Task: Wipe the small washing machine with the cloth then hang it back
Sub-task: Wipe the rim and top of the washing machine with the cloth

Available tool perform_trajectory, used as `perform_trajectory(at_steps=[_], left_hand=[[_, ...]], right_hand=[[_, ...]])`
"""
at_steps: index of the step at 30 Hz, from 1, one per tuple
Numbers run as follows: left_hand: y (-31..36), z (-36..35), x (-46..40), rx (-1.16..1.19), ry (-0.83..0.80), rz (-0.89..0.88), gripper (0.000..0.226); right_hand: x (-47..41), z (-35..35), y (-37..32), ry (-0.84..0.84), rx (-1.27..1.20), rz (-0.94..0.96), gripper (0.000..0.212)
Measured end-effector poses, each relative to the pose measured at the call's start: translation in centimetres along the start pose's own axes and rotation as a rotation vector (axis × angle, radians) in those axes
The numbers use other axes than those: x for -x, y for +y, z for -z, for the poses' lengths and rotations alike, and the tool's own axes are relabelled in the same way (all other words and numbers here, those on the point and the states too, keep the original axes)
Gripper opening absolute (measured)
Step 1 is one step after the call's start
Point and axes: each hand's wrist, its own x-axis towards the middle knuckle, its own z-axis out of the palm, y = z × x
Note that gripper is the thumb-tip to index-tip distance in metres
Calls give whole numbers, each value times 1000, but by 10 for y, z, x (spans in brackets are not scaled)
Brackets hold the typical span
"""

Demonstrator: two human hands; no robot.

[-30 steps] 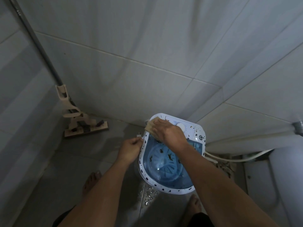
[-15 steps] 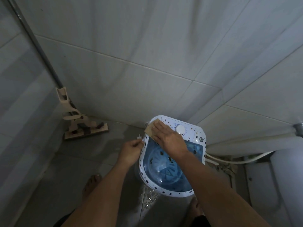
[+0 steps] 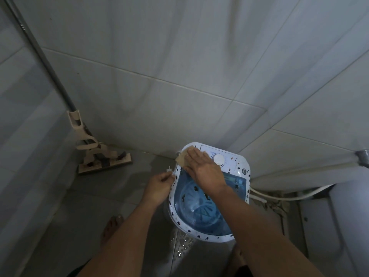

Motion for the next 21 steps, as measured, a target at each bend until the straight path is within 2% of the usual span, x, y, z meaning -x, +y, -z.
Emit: perform_trajectory(at_steps=[4, 9, 11, 16, 21], left_hand=[[1, 0, 2, 9, -10, 13, 29], [-6, 3, -2, 3, -27, 40, 55], [-6, 3, -3, -5, -24, 43, 49], [-3, 2, -1, -35, 12, 39, 39], [-3, -1, -3, -45, 24, 21, 40]], right_hand=[[-3, -1, -5, -3, 49, -47, 43], [-14, 7, 7, -102, 87, -145, 52], [-12, 11, 8, -142, 58, -139, 53], [-7, 15, 2, -221, 3, -113, 72], [-1, 12, 2, -204, -43, -115, 70]])
